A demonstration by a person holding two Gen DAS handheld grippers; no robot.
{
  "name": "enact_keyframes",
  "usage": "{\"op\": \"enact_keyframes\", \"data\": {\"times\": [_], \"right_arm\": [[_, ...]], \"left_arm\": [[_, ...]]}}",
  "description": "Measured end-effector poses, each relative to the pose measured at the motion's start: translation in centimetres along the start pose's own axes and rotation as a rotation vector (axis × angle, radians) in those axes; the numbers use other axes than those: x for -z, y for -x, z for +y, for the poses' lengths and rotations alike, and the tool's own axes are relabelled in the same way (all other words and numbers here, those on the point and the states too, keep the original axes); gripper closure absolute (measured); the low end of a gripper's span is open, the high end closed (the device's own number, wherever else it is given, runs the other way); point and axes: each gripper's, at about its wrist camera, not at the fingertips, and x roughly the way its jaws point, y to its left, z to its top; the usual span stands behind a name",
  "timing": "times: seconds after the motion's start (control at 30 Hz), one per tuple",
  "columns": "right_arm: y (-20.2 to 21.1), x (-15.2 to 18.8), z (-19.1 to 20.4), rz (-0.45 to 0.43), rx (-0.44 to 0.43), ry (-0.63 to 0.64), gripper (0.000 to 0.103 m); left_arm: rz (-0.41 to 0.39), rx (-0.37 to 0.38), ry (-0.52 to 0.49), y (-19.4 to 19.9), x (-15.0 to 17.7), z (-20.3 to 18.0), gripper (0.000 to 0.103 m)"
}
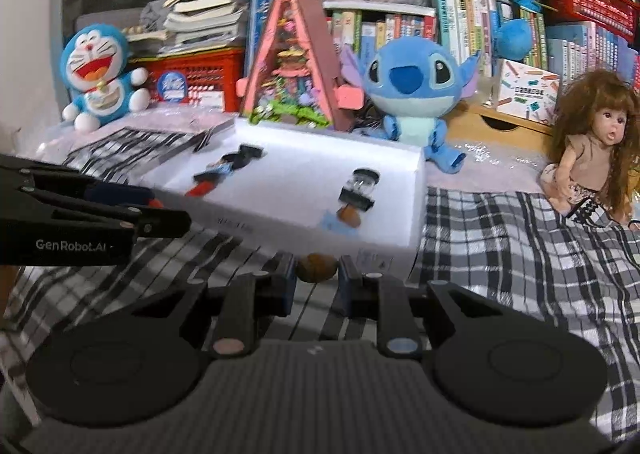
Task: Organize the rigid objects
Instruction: 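Carry the orange stick and brown ball with both tools into the box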
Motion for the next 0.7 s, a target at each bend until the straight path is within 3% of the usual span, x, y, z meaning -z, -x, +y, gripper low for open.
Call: {"op": "enact_keyframes", "data": {"times": [0.37, 0.53, 0.7], "right_arm": [[-4.9, -5.0, -2.1, 0.010, 0.013, -0.126, 0.076], [-8.0, -6.5, -2.7, 0.040, 0.011, -0.187, 0.076], [-11.3, -7.5, -3.6, 0.066, 0.015, -0.255, 0.076]], "left_arm": [[-0.011, -0.087, 0.047, -5.3, -5.0, 2.2, 0.061], [-0.021, -0.123, 0.104, -8.3, -6.0, 3.1, 0.061], [0.019, -0.146, 0.157, -11.6, -6.3, 3.7, 0.061]]}}
